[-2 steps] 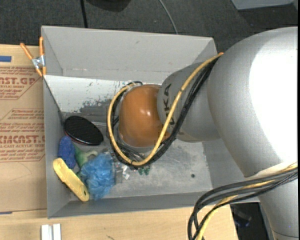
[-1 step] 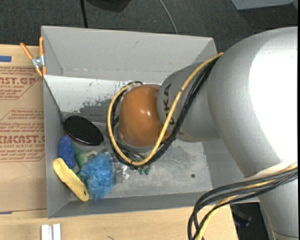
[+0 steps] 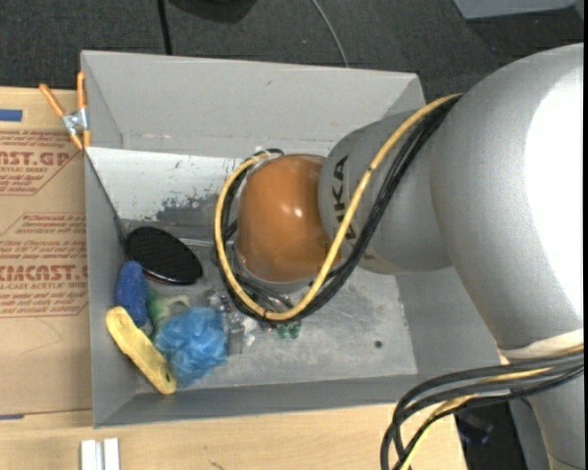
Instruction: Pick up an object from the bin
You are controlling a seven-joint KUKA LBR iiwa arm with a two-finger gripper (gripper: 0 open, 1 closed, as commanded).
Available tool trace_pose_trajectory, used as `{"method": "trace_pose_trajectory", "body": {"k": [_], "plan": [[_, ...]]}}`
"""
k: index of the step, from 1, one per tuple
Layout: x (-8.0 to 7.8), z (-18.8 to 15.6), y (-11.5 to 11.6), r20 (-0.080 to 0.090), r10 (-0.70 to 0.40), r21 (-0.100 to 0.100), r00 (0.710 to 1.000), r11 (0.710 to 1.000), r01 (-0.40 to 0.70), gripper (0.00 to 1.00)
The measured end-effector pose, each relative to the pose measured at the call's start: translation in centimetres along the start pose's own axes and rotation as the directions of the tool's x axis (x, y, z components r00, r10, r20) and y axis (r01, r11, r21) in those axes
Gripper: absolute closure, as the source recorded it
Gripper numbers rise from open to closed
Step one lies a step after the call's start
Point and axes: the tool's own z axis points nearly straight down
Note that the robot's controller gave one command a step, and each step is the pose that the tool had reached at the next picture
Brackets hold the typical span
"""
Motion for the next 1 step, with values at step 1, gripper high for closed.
{"method": "trace_pose_trajectory", "body": {"k": [1], "plan": [[-0.29, -2.01, -0.08, 0.009, -0.006, -0.001, 1.0, 1.0, 0.006, 1.0]]}}
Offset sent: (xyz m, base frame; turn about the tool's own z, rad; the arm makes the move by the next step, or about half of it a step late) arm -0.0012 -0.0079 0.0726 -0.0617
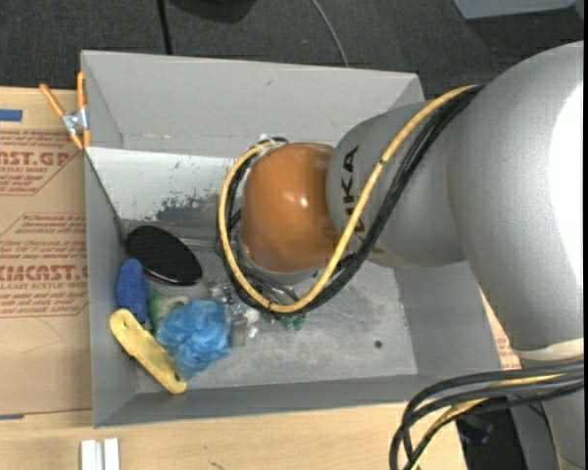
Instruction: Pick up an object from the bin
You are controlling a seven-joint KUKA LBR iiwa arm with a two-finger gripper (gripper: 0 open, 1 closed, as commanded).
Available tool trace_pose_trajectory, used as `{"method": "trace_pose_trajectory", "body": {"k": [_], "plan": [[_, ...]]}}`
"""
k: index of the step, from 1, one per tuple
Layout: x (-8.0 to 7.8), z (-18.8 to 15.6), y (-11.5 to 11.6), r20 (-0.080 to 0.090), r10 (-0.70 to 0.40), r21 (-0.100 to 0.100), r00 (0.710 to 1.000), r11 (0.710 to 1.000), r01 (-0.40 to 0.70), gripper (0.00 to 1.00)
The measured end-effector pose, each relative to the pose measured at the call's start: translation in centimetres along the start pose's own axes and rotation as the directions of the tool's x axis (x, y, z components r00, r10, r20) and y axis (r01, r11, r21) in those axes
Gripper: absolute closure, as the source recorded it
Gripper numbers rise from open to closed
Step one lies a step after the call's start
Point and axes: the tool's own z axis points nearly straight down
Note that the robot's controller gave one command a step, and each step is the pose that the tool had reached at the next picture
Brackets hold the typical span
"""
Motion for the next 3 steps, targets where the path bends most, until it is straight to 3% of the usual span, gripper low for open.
{"method": "trace_pose_trajectory", "body": {"k": [1, 2, 3], "plan": [[0.5, -5.2, -0.6, -0.008, -0.055, -0.001, 0.998, 0.998, 0.055, 1.0], [0.5, -5.2, -0.6, -0.008, -0.055, -0.001, 0.998, 0.998, 0.055, 1.0], [1.0, -9.4, -0.2, -0.016, -0.074, 0.0, 0.997, 0.997, 0.074, 1.0]]}}
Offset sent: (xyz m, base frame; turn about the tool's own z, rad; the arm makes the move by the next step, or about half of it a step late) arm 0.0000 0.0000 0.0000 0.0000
